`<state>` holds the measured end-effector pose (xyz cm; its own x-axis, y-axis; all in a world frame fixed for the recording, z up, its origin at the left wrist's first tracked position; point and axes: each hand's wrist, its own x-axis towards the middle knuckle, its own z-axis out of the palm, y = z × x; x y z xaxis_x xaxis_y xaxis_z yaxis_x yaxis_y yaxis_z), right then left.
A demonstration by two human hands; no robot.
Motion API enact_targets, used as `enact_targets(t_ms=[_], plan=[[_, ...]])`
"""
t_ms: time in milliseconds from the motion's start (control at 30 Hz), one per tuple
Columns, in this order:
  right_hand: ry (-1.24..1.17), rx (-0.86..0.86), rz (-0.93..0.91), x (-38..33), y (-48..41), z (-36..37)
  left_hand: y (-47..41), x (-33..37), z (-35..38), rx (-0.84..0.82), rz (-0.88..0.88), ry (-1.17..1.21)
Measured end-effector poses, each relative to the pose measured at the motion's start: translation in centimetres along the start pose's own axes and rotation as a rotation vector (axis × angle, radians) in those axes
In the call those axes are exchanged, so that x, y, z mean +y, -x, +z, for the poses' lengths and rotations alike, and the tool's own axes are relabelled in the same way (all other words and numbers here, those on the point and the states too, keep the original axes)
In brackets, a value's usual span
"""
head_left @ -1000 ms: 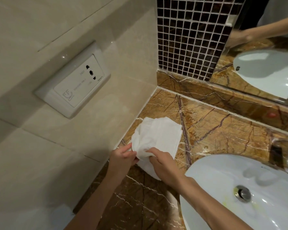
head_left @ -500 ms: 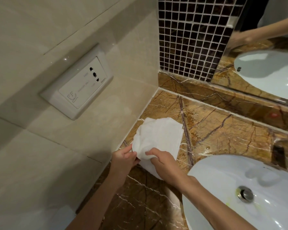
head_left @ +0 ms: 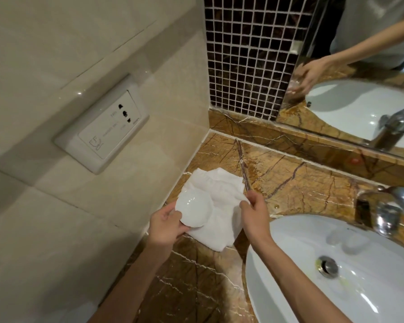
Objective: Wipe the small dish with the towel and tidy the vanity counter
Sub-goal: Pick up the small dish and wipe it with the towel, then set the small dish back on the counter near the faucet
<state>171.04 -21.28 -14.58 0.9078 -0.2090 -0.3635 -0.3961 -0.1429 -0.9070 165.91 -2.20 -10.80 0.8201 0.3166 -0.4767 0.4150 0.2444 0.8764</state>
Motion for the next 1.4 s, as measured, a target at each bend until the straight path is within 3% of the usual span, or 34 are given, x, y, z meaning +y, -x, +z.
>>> enact_targets(t_ms=[133,300,567,833,1067,1400], plan=[[0.087,-0.019,-0.128,-0.9,2.5,-0.5,1.2,0.7,2.5,-0.085,-0.006,0.008],[-0.062,-0.038,-0.032,-1.4,5.2,-3.2,3.7,0.5,6.9,-0.106,-0.023,-0.022],[0.004,0.178,0.006,-0.9,8.7,-12.6,8.2,-1.8,13.6,-0.349,-0.028,-0.132],[-0.269,0.418,0.16,3.0,14.4,-23.4,15.1,-5.6,22.4,-0.591,-0.048,-0.316],[-0.441,0.405,0.242,7.2,20.3,-32.1,22.6,-8.9,29.9,-0.742,0.193,-0.652],[-0.307,0.284,0.305,11.5,25.9,-42.3,30.4,-13.8,36.3,-0.903,0.538,-0.996]])
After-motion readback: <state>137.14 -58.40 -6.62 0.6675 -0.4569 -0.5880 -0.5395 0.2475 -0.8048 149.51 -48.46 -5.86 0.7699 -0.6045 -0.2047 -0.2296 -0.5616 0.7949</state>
